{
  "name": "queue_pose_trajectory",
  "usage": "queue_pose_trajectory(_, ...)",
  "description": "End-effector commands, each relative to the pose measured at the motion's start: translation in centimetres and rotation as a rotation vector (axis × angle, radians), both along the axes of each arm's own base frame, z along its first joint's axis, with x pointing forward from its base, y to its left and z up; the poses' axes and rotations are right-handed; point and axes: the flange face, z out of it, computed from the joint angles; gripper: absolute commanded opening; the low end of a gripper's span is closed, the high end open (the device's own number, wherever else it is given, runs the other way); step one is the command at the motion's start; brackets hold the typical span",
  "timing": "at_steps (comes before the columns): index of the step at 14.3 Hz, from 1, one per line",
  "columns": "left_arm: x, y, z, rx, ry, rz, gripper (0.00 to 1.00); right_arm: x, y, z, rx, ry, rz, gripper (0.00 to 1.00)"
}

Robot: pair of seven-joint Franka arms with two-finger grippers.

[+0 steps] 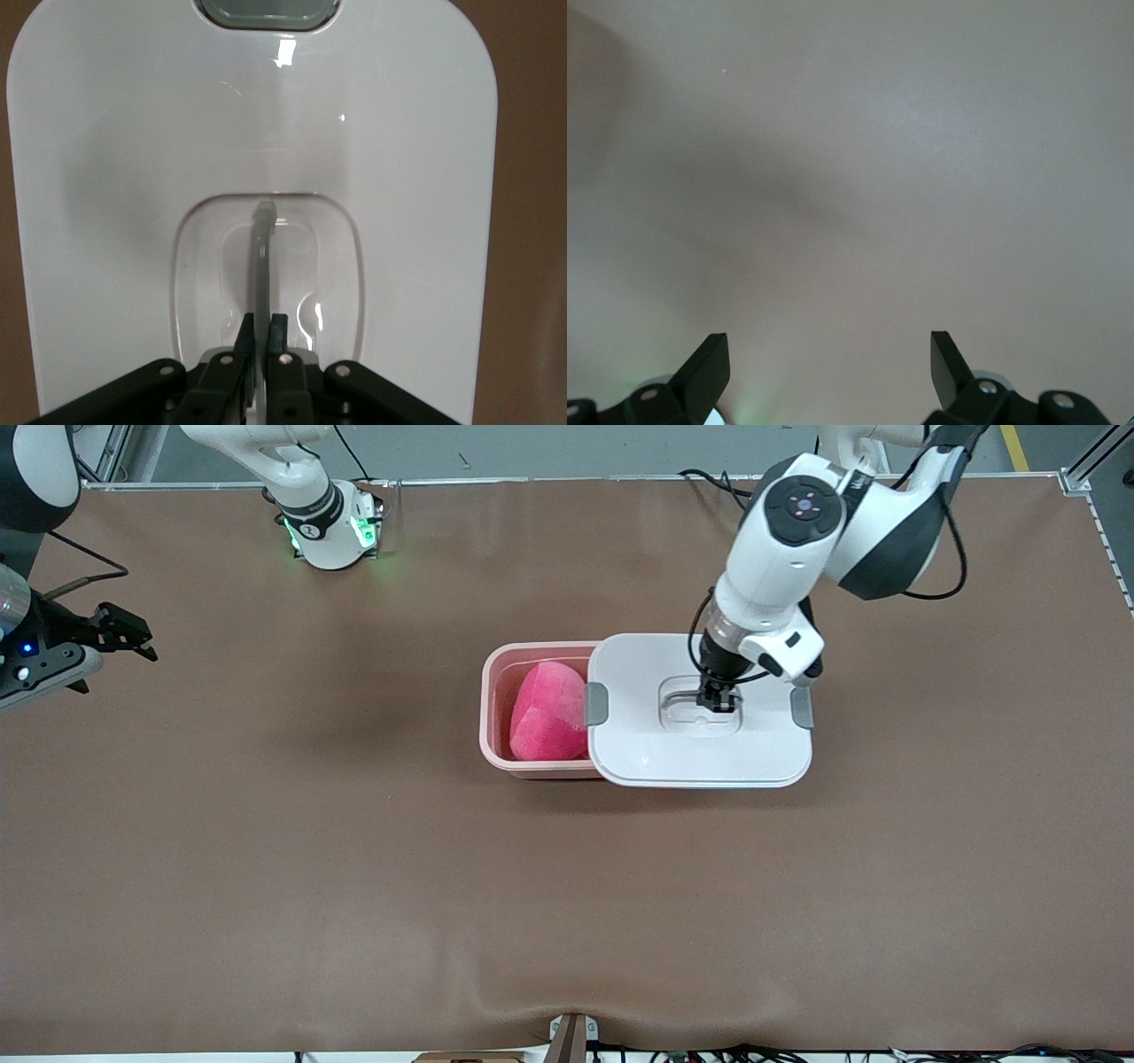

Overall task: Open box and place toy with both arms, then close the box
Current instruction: 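Move the lid over the box with the left gripper and lower it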

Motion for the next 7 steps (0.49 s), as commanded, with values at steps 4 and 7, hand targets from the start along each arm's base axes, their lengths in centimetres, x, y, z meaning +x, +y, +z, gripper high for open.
queue_pose_trajectory(4, -1.1, -4.9, -0.8, 0.000, -0.002, -0.021, 0.00, -2.0, 2.2, 1.9, 0.002, -0.035, -0.252, 1.00)
queue_pose_trajectory(7, -1.7, -6.5, -1.8, -0.016, -0.007, 0.014, 0.00, -1.7, 4.0, 2.8, 0.014, -0.057, -0.302, 1.00)
